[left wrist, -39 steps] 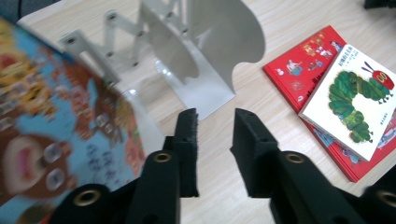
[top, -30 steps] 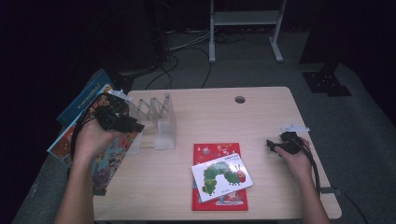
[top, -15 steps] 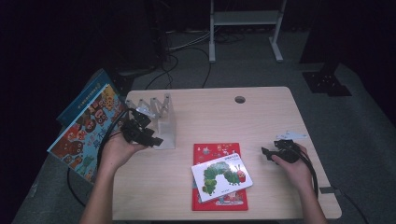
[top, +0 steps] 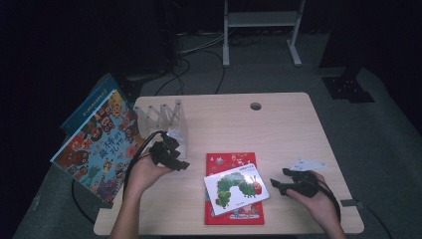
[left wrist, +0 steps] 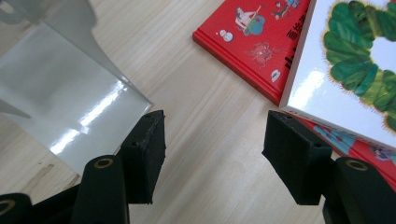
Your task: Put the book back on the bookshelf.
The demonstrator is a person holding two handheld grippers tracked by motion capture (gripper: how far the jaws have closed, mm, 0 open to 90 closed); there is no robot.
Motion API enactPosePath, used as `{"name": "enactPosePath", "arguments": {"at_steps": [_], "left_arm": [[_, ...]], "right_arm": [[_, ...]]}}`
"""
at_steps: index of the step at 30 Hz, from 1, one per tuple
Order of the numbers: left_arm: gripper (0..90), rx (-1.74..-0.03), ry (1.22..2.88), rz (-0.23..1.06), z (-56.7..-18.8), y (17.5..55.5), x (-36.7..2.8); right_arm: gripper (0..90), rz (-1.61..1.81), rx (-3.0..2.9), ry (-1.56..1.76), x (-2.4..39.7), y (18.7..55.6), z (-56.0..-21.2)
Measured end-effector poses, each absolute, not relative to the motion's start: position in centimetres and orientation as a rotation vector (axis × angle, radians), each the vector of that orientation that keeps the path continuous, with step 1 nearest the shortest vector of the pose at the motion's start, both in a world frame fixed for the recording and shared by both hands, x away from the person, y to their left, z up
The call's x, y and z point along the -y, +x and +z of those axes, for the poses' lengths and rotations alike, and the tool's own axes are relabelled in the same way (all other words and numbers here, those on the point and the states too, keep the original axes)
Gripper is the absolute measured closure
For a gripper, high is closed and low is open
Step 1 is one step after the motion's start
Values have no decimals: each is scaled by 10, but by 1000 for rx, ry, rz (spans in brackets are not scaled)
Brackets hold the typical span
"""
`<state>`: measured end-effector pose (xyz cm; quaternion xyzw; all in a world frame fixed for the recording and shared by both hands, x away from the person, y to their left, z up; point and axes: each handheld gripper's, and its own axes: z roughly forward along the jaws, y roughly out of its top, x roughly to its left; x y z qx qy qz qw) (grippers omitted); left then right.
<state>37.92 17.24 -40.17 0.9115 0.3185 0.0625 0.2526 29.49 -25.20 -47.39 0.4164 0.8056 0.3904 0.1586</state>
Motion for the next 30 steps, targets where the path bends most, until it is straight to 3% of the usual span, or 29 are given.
{"name": "enactPosePath", "arguments": {"at_steps": [15,30], "left_arm": [[368,-877,2482,119,-417,381,-168],[360,-875,2467,86,-422,381,-170]], "right_arm": [[319,1136,-2464,1040,216,261,-483],[326,1112,-2452,1019,196,290,-485]]}}
